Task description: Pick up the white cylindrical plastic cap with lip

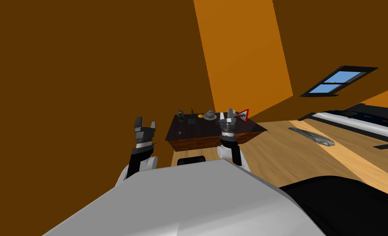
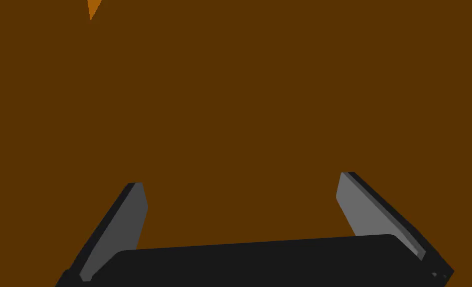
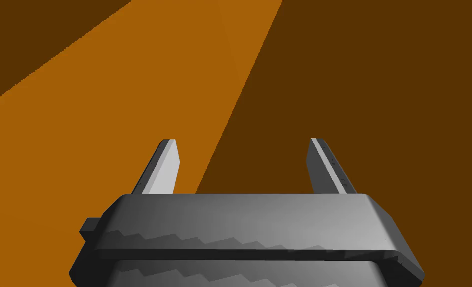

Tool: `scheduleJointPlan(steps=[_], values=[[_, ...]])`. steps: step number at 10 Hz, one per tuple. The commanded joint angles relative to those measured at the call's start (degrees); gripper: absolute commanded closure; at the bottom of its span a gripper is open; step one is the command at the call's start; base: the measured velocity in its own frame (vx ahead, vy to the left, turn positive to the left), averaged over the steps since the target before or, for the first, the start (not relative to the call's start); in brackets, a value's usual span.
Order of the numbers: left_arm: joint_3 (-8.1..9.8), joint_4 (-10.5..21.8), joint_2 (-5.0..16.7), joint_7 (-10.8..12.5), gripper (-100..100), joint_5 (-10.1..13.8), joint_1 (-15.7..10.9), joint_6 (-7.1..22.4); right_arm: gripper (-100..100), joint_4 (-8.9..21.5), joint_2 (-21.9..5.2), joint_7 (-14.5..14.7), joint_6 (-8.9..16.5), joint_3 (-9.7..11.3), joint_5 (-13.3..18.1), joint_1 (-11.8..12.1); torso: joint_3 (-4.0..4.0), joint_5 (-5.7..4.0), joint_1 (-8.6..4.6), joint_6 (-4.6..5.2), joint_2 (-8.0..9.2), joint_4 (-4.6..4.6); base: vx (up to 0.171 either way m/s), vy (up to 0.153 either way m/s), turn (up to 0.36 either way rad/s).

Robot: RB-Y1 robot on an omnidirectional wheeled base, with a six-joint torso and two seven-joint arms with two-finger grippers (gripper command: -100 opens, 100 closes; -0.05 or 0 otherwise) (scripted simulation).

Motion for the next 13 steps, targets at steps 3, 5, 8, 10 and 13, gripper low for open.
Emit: scheduleJointPlan(steps=[3, 5, 8, 10, 13], values=[[0.73, 2.46, 3.87, 1.22, -100, -0.26, -3.10, 3.41, 0, 0.00, 0.01, 0.00, 0.00, 0.00, 0.00, 0.00, -0.01, -0.04, -0.18, 0.00, -0.02, -0.01, 0.000, -0.053, 0.008], [1.36, 4.46, 5.35, 2.21, -100, -0.49, -5.58, 6.21, 0, 0.00, 0.01, 0.00, 0.00, 0.01, 0.00, 0.00, 0.01, -0.07, -0.33, 0.01, 0.02, 0.00, -0.014, -0.096, 0.011], [2.64, 8.33, 6.93, 4.13, -100, -0.94, -10.27, 11.55, 0, 0.00, 0.01, 0.00, 0.00, 0.01, 0.00, 0.00, -0.05, -0.08, -0.38, 0.01, -0.09, -0.02, 0.014, -0.104, 0.011], [3.16, 9.84, 7.32, 4.88, -100, -1.13, -12.15, 13.69, 0, 0.00, 0.01, 0.00, 0.00, 0.01, 0.00, 0.00, -0.04, -0.11, -0.50, 0.01, -0.06, -0.02, -0.002, -0.114, 0.006], [4.29, 13.23, 7.92, 6.48, -100, -1.52, -16.03, 18.15, 0, 0.00, 0.01, 0.00, 0.00, 0.01, 0.00, 0.00, -0.03, -0.08, -0.38, 0.00, -0.05, -0.01, 0.004, -0.085, 0.001]])
